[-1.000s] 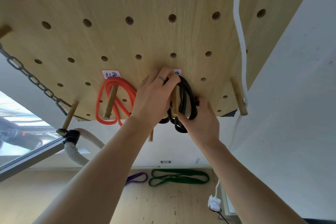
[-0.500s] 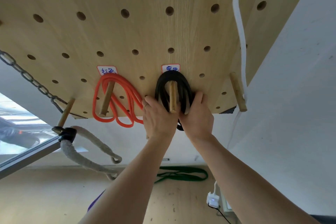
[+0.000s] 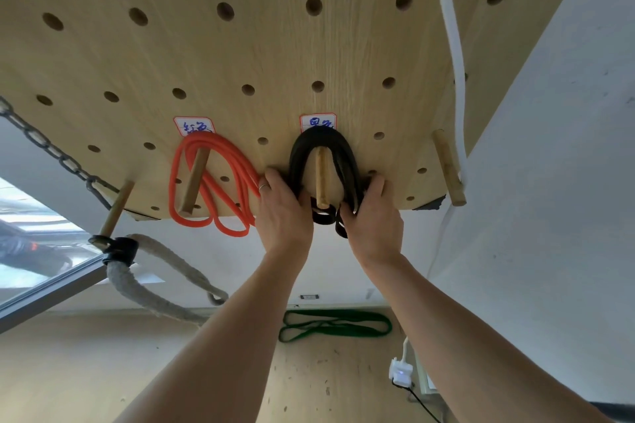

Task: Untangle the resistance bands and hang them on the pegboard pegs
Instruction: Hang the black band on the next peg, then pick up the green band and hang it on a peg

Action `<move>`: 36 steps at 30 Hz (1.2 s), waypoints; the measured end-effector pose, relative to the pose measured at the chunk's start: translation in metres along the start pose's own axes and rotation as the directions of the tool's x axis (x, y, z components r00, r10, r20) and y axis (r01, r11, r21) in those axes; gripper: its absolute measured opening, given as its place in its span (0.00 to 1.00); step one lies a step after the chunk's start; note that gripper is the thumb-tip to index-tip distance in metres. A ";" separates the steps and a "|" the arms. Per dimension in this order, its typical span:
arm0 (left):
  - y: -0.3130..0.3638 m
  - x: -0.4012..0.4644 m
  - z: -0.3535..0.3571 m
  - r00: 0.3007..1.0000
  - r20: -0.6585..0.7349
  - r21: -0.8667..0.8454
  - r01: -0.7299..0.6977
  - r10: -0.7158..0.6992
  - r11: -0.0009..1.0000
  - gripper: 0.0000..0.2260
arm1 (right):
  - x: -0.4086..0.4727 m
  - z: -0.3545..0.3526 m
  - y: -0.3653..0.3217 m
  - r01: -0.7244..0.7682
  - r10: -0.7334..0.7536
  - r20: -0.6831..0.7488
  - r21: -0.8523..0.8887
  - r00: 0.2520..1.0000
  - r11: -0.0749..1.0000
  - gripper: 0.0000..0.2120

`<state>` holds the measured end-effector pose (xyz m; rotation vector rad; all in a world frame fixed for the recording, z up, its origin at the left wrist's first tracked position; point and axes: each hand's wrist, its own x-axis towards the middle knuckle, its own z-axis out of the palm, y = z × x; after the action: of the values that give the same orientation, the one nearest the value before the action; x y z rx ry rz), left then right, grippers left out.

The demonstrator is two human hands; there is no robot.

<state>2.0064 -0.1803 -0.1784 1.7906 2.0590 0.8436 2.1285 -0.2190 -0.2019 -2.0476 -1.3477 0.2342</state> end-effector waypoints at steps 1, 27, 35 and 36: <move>0.000 0.000 0.000 1.000 0.009 0.001 -0.005 0.005 1.000 0.17 | -0.001 0.003 -0.001 0.002 -0.002 0.009 0.000 1.000 1.000 0.23; -0.037 -0.023 -0.028 0.950 0.172 -0.072 -0.253 0.261 0.965 0.23 | -0.033 0.005 -0.004 -0.009 0.015 -0.138 0.043 0.990 0.999 0.36; -0.105 -0.058 -0.042 0.939 0.196 -0.038 -0.281 0.283 0.959 0.12 | -0.118 0.027 0.005 0.103 -0.104 -0.002 0.090 0.995 0.991 0.21; -0.117 -0.065 -0.040 0.948 0.196 -0.037 -0.248 0.251 0.968 0.11 | -0.130 0.036 0.013 0.117 -0.122 0.063 0.074 0.991 0.990 0.20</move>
<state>1.9017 -0.2599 -0.2266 2.0670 1.7246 0.7040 2.0621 -0.3199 -0.2634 -1.9090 -1.4772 0.2947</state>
